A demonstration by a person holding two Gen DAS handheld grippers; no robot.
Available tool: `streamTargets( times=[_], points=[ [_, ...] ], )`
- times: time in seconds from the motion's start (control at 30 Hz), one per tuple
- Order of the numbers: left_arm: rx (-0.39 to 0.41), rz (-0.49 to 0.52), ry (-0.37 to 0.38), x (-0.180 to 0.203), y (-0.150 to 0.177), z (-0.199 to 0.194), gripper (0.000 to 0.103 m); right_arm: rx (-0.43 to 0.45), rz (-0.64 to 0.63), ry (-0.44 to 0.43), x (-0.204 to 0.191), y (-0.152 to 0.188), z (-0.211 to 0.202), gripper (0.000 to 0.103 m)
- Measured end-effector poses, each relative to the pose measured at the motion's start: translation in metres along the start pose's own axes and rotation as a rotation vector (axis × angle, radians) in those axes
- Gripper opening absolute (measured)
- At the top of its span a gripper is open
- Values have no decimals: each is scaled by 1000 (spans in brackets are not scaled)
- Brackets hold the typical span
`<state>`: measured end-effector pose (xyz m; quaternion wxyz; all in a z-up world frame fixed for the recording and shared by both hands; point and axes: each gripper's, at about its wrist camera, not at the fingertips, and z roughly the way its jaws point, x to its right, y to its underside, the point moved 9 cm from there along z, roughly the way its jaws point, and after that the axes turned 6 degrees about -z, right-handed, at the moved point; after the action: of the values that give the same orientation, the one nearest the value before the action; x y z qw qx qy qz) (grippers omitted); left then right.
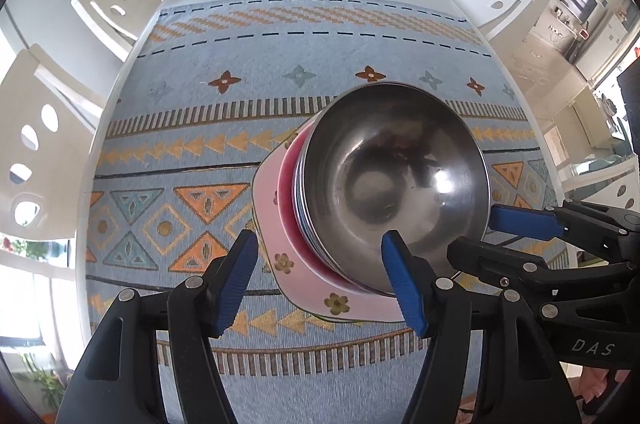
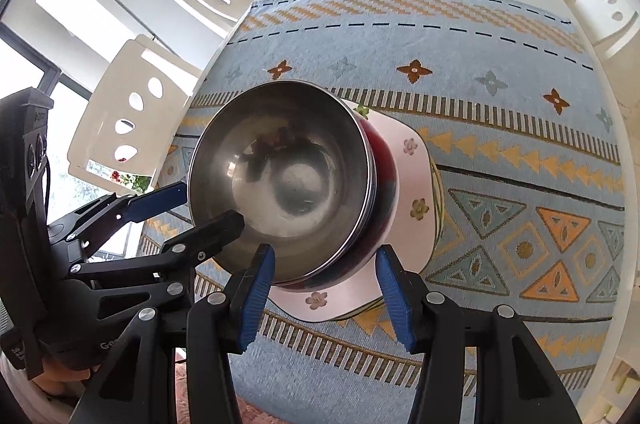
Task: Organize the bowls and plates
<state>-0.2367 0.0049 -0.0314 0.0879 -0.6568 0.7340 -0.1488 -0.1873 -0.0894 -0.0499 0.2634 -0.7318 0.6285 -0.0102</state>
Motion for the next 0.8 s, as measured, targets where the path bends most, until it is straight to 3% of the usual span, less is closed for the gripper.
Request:
streamTargets(
  times=[0.8],
  points=[
    [-22,-5,0,2,0,5,62,-25,-5,2,8,2,3,51]
  ],
)
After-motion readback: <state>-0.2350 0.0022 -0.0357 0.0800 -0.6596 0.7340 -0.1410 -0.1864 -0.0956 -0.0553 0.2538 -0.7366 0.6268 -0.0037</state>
